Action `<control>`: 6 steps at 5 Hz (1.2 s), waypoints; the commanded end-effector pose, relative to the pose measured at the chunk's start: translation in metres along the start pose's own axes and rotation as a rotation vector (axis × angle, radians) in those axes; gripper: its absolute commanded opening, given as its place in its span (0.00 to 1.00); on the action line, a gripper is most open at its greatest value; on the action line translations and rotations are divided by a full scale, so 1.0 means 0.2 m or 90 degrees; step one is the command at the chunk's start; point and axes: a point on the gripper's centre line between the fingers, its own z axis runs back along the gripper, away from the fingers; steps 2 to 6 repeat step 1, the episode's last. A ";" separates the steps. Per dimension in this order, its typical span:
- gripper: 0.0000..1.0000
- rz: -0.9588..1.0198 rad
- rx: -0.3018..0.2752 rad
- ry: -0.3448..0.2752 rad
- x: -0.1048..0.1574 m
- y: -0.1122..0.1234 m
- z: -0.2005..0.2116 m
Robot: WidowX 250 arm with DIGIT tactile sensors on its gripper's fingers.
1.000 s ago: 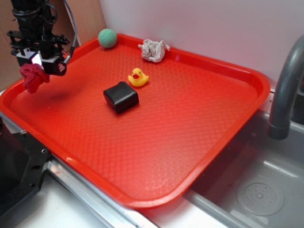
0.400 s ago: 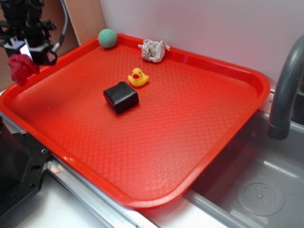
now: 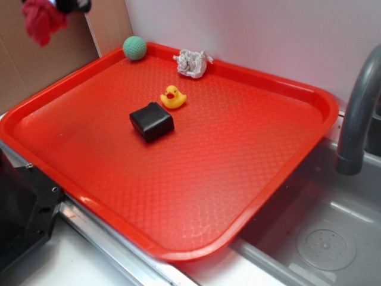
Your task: Grab the red paper.
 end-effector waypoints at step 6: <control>0.00 -0.078 -0.006 -0.042 0.02 -0.12 0.15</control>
